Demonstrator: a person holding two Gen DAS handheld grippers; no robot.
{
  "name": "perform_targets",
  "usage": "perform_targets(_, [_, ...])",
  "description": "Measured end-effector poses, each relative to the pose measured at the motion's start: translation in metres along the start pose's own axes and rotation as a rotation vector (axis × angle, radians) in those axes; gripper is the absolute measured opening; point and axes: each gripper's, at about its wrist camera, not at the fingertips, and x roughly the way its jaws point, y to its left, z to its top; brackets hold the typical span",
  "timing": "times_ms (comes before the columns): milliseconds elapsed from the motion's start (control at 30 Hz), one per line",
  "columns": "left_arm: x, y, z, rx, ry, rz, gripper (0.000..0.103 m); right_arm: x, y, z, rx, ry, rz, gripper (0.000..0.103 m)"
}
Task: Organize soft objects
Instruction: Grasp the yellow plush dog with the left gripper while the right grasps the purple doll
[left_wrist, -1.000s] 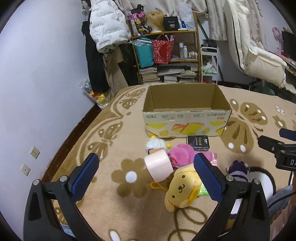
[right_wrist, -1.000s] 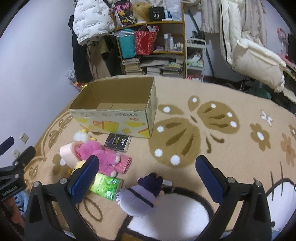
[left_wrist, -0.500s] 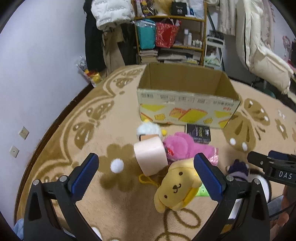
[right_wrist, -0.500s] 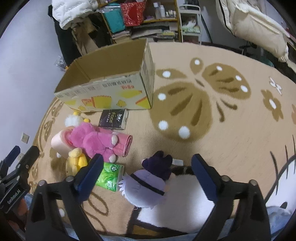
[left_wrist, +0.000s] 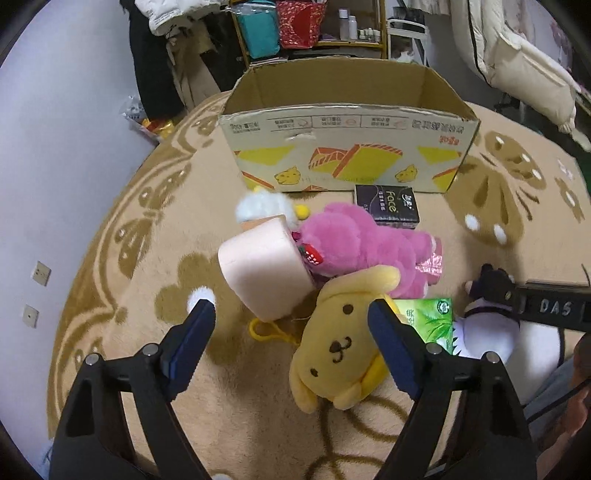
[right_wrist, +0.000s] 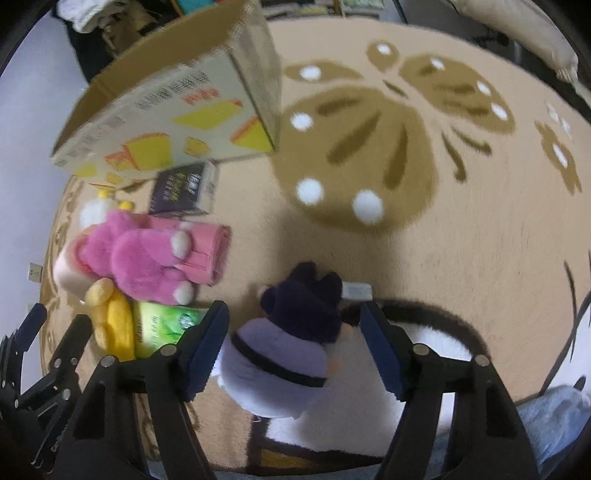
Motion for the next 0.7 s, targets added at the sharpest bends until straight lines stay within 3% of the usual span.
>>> perform_targets(233, [0.005, -0.004, -0.002, -0.007, 0.030, -0.079, 0.085, 0.019, -0.003, 0.000, 0.028, 0.076, 0.018, 0.077])
perform_targets(700, [0.020, -0.021, -0.007, 0.036, 0.083, -0.128, 0.085, 0.026, 0.003, -0.003, 0.044, 0.121, 0.077, 0.077])
